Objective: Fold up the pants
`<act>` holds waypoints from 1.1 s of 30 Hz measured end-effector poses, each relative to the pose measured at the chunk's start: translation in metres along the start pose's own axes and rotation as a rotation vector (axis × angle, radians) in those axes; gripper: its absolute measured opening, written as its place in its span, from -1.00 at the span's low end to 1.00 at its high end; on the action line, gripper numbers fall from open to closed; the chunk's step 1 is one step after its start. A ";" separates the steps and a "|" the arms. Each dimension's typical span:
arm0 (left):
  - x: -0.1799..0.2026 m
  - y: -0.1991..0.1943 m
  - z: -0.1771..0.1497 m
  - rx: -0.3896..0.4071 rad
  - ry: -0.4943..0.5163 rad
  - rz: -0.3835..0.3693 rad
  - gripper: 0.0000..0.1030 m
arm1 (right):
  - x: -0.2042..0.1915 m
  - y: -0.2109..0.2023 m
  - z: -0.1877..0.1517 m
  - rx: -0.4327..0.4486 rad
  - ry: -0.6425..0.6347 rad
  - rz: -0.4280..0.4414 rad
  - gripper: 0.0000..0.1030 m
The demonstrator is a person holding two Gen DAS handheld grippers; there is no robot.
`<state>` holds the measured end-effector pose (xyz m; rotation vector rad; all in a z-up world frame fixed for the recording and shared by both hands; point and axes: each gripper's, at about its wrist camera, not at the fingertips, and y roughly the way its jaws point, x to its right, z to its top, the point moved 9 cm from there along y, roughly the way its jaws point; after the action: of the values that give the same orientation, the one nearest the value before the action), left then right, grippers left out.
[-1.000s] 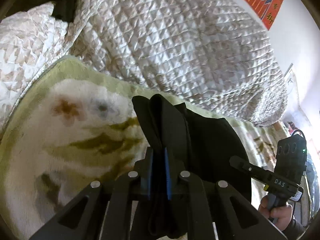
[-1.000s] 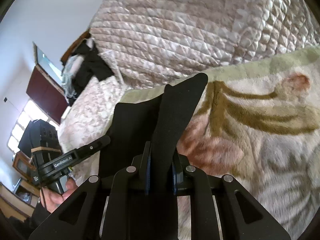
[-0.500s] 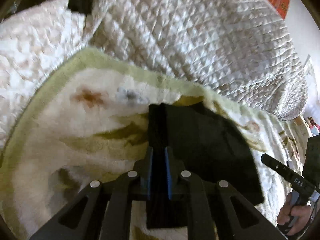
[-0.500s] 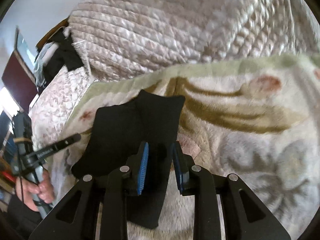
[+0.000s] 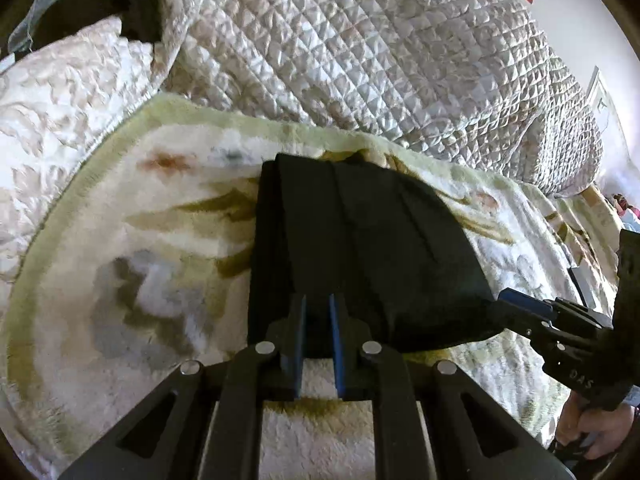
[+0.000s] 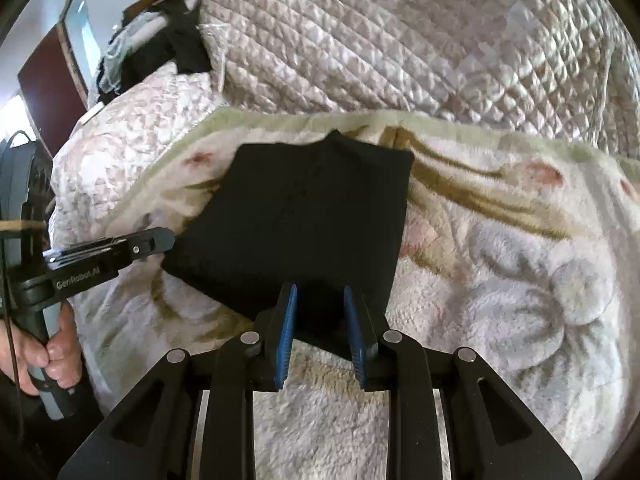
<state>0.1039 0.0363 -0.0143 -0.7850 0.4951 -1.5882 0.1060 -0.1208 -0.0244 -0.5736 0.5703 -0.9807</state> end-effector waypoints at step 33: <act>-0.001 -0.006 -0.060 -0.043 0.031 0.154 -0.20 | 0.002 -0.020 -0.058 -0.047 -0.020 -0.103 -0.10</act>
<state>0.0558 0.0313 -0.0508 -0.7381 0.5997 -1.4525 0.0559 -0.1416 -0.0526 -0.6591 0.5512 -1.0597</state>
